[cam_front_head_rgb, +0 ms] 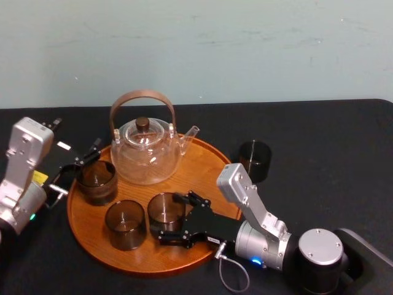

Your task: Pick up the glass from the table and place it on the tray.

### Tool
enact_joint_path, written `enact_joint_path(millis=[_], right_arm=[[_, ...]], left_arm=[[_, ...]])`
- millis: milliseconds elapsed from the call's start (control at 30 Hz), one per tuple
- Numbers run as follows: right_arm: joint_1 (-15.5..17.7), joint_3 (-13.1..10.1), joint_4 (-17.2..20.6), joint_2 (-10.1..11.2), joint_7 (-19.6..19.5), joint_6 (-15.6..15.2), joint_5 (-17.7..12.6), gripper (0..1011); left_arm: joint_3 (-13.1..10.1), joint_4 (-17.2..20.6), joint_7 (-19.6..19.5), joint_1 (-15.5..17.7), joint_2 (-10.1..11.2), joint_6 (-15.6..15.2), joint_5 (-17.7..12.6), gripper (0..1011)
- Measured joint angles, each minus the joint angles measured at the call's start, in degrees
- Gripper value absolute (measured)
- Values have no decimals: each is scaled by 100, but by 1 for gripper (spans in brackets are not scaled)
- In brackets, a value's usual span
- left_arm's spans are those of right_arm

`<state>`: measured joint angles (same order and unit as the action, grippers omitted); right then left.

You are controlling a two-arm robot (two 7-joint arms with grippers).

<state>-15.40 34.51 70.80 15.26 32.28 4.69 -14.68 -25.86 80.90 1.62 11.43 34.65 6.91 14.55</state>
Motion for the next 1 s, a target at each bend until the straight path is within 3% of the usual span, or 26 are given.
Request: enact_joint_path(millis=[167,433,600,767,1000], right_arm=[[80,-85,105,38,-57,16,-50,1002],[422,-262,789,333,-254,-77,-69,1002],[830,-389,1448,625,-424,-229,-56,1002],[1086,-472,1767,780,-512,-294,-49,1003],[1598,-767,2206,980,-764,-265,-67,1002]], left_arm=[[0,0,0,0,0,0,0,1001],[0,0,0,0,0,0,0,1001],[0,0,0,0,0,0,0,1001],[0,0,0,0,0,0,0,1001],[0,0,0,0,0,0,0,1001]])
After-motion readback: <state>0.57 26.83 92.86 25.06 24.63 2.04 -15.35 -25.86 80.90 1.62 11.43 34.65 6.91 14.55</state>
